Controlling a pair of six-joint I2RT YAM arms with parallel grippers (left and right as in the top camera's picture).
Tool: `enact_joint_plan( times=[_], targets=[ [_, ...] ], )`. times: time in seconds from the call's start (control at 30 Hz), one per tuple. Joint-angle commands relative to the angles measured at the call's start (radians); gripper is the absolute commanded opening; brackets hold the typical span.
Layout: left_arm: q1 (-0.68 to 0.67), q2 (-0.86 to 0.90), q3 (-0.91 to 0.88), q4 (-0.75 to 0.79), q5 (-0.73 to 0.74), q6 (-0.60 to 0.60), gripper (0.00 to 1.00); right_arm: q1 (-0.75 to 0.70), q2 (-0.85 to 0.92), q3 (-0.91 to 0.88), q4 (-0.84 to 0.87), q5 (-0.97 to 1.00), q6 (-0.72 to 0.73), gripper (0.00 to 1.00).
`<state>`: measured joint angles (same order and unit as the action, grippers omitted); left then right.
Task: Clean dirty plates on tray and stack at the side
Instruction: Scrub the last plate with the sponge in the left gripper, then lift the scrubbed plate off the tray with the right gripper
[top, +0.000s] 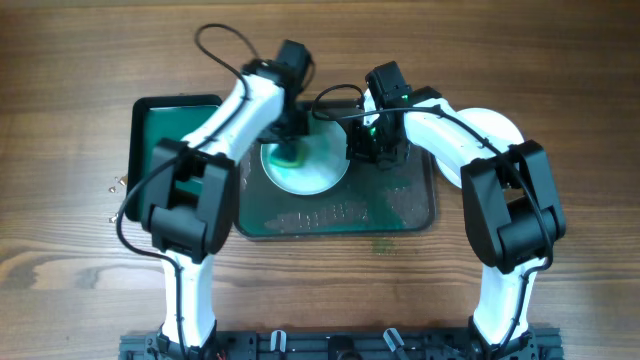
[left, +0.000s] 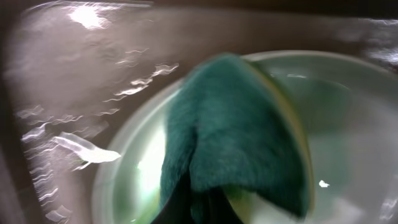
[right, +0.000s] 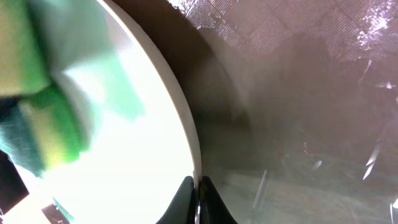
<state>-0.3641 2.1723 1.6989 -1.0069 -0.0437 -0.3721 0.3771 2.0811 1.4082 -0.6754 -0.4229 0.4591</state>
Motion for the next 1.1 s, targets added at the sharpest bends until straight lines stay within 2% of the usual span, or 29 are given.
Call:
enact_joint_plan(
  times=[0.0, 0.1, 0.23, 0.37, 0.67, 0.77, 0.8, 1.07],
  targets=[
    [0.075, -0.012, 0.107, -0.116, -0.045, -0.058, 0.04, 0.003, -0.002, -0.010, -0.006, -0.019, -0.015, 0.04],
    [0.098, -0.058, 0.179, -0.225, -0.027, -0.052, 0.04, 0.003, -0.002, -0.008, -0.007, -0.020, -0.027, 0.04],
    [0.111, -0.137, 0.203, -0.269, -0.024, -0.050, 0.04, 0.009, -0.049, -0.001, -0.031, 0.024, -0.082, 0.04],
    [0.112, -0.154, 0.202, -0.267, -0.024, -0.002, 0.04, 0.046, -0.178, -0.001, -0.109, 0.326, -0.106, 0.04],
    [0.112, -0.153, 0.201, -0.266, -0.025, -0.002, 0.04, 0.231, -0.426, -0.001, -0.203, 0.943, -0.117, 0.04],
    [0.112, -0.153, 0.201, -0.266, -0.025, -0.002, 0.04, 0.285, -0.472, -0.001, -0.230, 1.118, -0.118, 0.04],
    [0.112, -0.153, 0.201, -0.266, -0.025, -0.002, 0.04, 0.322, -0.494, -0.001, -0.247, 1.229, -0.119, 0.04],
    [0.112, -0.153, 0.201, -0.265, -0.025, -0.002, 0.04, 0.476, -0.514, -0.001, -0.269, 1.601, -0.198, 0.04]
  ],
)
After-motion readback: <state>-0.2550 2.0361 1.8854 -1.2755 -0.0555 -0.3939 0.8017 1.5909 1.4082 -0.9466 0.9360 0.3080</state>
